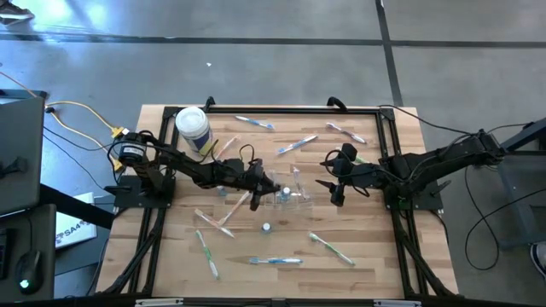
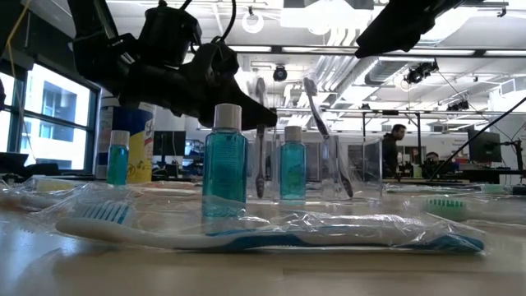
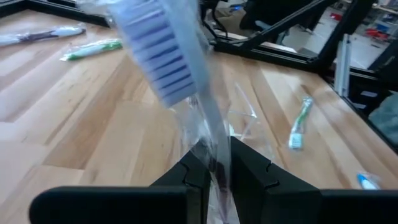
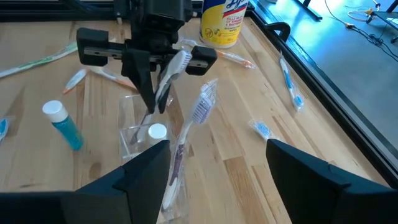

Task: Pick & Place toothbrushing station
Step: Put the bottom purple toothbrush into the transparent organizer

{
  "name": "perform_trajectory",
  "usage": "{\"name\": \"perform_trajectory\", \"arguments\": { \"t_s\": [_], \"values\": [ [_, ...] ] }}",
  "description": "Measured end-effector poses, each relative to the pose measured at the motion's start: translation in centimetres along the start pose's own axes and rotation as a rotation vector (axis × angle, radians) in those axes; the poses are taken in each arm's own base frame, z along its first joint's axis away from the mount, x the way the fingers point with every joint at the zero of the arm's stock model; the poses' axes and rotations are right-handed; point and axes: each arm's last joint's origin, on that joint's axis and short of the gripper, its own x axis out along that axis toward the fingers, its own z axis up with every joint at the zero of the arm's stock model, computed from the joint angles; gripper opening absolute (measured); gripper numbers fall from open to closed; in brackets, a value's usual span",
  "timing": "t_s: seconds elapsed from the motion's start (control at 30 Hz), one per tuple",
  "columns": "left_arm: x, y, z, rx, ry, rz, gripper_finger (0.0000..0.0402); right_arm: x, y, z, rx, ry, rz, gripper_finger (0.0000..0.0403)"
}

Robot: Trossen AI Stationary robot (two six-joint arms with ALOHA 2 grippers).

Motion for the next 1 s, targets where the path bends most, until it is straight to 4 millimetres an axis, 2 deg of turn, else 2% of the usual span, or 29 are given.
{"name": "perform_trajectory", "arguments": {
  "t_s": [0.27, 0.4, 0.73, 0.87, 1.0],
  "values": [
    [0.0, 0.02, -0.01, 0.031, 0.001, 0.004, 0.0053, 0.01, 0.0, -0.01, -0.001, 0.0, 0.0, 0.0258],
    [0.0, 0.07, -0.26, 0.032, 0.026, 0.011, 0.0089, 0.0, 0.0, -0.01, -0.002, 0.0, 0.0, 0.0258],
    [-0.03, 0.12, -0.18, 0.033, 0.019, 0.033, 0.0213, 0.01, 0.0, -0.01, -0.003, 0.0, 0.0, 0.0258],
    [-0.03, 0.13, -0.19, 0.025, 0.021, 0.036, 0.0232, 0.0, -0.01, -0.01, -0.003, 0.0, 0.0, 0.0258],
    [-0.05, 0.17, -0.4, 0.023, 0.043, 0.041, 0.0234, 0.01, 0.0, -0.01, -0.003, 0.0, 0.0, 0.0258]
  ]
}}
